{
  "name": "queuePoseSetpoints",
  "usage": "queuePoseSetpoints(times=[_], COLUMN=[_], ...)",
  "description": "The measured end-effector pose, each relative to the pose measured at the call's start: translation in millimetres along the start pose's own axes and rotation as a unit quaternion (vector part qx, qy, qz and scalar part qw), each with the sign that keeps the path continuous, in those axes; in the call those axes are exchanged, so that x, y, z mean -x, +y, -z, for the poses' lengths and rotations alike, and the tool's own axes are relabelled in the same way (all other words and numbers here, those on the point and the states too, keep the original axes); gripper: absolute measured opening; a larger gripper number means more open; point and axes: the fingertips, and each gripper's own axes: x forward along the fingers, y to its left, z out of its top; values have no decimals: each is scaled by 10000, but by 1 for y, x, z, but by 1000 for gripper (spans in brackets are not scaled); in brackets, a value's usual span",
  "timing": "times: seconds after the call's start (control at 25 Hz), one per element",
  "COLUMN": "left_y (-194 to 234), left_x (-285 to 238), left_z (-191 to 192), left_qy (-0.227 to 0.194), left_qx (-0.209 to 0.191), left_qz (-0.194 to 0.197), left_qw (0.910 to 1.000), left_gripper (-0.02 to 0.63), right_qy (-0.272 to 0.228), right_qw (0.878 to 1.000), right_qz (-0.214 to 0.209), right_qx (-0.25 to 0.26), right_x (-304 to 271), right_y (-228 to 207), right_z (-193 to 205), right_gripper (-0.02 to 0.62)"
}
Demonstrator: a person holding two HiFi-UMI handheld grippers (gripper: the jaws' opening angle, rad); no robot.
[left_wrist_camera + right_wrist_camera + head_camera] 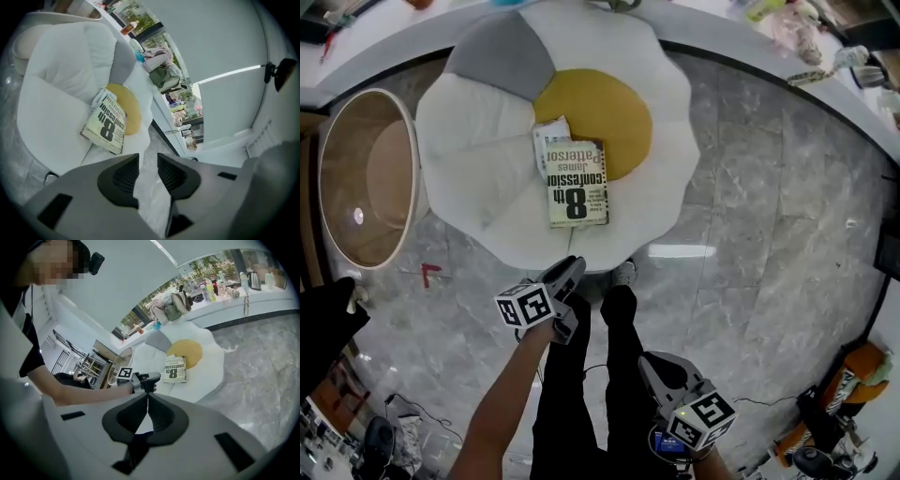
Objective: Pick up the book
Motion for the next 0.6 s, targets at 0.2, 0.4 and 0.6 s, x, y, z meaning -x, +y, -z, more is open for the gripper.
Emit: queuePoseSetpoints(times=[0.2,0.4,0.6], left_y=[34,64,92], left_x=[-28,-54,-74], left_z=[-4,-5,-5], left_qy=[-257,-336,-364], left_qx=[566,601,964], left_qz=[-30,-238,-281], left_qw=[9981,9973,9943], left_gripper=[181,256,301], right_qy=[100,188,178], right_qw=[9998,9994,9988], right_qz=[1,44,57], right_qx=[-165,-275,-447], right_x=[-10,-19,-30], right_y=[-14,-28,-35], right_z=[8,17,24], right_gripper=[18,18,18])
